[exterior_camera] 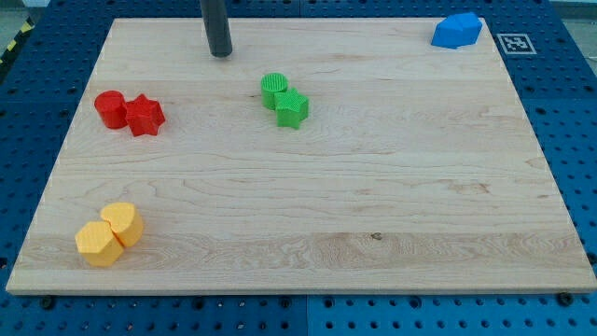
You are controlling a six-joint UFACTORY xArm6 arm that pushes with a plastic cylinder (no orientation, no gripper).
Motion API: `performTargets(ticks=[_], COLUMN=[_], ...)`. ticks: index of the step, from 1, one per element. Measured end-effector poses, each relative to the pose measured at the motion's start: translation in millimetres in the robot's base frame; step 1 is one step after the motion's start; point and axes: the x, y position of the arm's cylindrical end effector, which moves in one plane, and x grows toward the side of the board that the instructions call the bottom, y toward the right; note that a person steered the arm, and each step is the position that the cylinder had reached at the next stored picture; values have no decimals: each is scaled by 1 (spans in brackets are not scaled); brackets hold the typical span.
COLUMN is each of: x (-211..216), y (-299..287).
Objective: Push the green circle vertically below the blue cube
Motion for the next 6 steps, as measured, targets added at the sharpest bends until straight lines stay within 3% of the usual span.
performTargets(ticks=[1,3,4,6], x=[1,86,89,89], y=[0,-3,-3,96])
